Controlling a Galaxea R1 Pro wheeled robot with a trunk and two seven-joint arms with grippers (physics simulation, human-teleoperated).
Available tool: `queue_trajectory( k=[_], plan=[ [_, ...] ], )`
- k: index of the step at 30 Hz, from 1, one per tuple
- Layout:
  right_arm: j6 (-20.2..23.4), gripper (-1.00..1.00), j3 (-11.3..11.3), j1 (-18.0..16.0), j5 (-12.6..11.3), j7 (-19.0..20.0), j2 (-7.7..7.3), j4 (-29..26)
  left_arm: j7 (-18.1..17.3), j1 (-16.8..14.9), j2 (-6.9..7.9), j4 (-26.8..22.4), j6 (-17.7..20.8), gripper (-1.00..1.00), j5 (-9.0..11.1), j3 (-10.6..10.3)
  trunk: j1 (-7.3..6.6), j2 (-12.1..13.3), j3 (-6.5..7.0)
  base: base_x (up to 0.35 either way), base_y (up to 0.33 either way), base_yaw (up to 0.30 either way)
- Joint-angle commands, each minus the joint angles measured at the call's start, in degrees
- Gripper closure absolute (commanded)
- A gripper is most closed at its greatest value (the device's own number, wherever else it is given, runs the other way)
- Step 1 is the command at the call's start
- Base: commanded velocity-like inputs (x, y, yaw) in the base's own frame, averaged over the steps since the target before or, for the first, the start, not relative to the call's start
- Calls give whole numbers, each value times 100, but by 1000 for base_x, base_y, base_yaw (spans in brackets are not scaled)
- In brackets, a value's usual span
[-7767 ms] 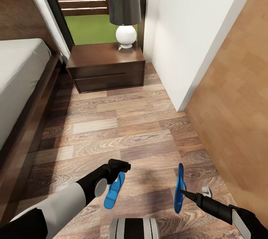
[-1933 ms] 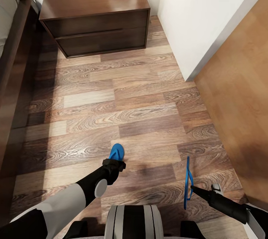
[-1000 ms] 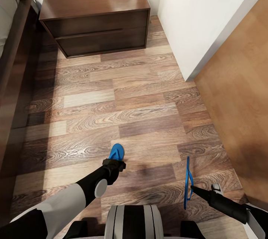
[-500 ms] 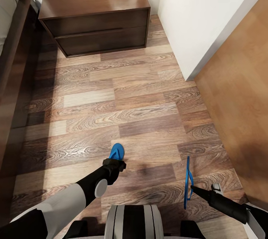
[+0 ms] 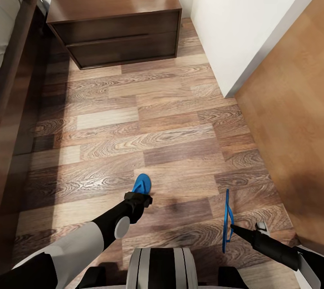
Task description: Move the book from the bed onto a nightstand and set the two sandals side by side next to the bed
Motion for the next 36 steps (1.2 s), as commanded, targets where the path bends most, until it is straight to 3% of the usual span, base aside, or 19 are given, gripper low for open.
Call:
queue_trajectory(
  k=[1, 36],
  plan=[
    [60, 100, 0, -1, -18, 7, -1, 0, -4, -4, 1, -5, -31, -100, -33, -18, -1, -1, -3, 0, 0, 0],
    [60, 100, -1, -1, -18, 14, -1, 0, -13, -4, -43, -8, -40, -100, -35, -18, -1, -1, -3, 0, 0, 0]
  ],
)
